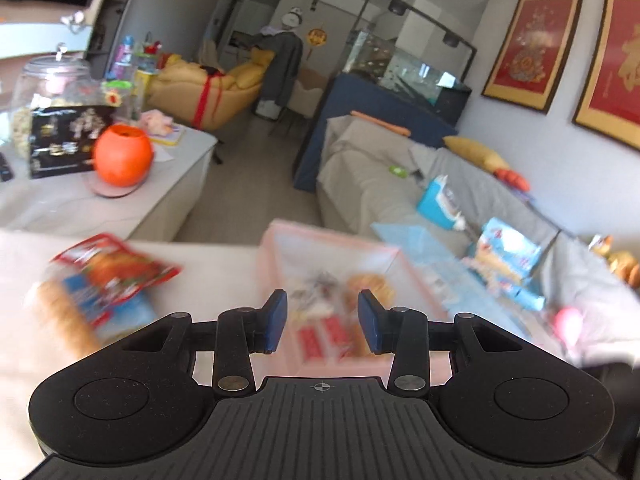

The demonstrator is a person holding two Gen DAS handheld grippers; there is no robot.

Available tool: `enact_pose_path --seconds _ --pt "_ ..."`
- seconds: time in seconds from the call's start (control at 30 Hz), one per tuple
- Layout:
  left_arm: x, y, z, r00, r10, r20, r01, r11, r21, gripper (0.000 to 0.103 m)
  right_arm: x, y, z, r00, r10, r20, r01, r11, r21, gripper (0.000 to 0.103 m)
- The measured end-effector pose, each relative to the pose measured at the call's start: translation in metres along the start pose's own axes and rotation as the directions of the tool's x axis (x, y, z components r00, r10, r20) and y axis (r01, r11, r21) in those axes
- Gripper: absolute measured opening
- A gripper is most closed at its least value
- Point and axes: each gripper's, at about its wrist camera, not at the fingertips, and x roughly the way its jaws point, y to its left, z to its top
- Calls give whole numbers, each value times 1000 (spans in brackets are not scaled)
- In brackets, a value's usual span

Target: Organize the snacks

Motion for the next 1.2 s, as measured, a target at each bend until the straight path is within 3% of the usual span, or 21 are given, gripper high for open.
enact_pose_path --seconds 0.07,0.17,0.2,0.23,0.27,0.33,0.4,0.5,0.57,0.6,0.83,0.93,1.07,1.2 --pt "-6 7 -13 999 30 -24 -30 1000 -1 43 -4 -3 16 999 15 44 -16 1000 18 20" --pt "-9 17 -17 996 67 -62 -69 997 -24 43 -8 -6 70 987 25 158 -32 998 45 21" --pt "-12 19 -18 994 94 -59 -96 995 -27 43 -8 -7 89 980 8 201 -19 998 53 35" --pt "-15 21 -18 992 117 -52 -118 993 -25 43 -5 -7 109 975 -24 221 11 998 60 65" --pt "-23 26 -21 989 145 -34 -146 989 -24 43 0 -6 123 973 -49 225 34 997 70 76" --pt "-35 38 -25 981 194 7 -194 980 -36 43 9 -4 137 975 -59 215 40 995 93 78" --pt "-48 59 -29 959 278 48 -273 958 -89 43 17 7 133 984 -12 176 -2 997 78 78" --pt "-59 98 -37 906 416 77 -383 884 -267 43 30 35 113 992 38 118 -41 999 23 78" --pt "-65 121 -43 884 458 98 -393 839 -376 43 39 57 104 995 72 68 -71 997 -9 78" --pt "-67 129 -46 880 464 105 -390 830 -398 43 43 66 103 995 89 46 -88 996 -21 78" --pt "-87 147 -44 884 455 110 -374 828 -418 43 93 139 119 979 200 -46 -202 979 -30 78" --pt "-86 147 -46 897 430 104 -350 834 -427 43 132 169 141 971 225 -81 -225 974 -2 78" --pt "-75 145 -47 906 419 63 -363 844 -396 43 187 206 185 981 183 -69 -187 981 -43 78" --pt "-68 149 -49 910 415 28 -372 843 -387 43 230 240 202 992 104 -73 -116 976 -182 78"
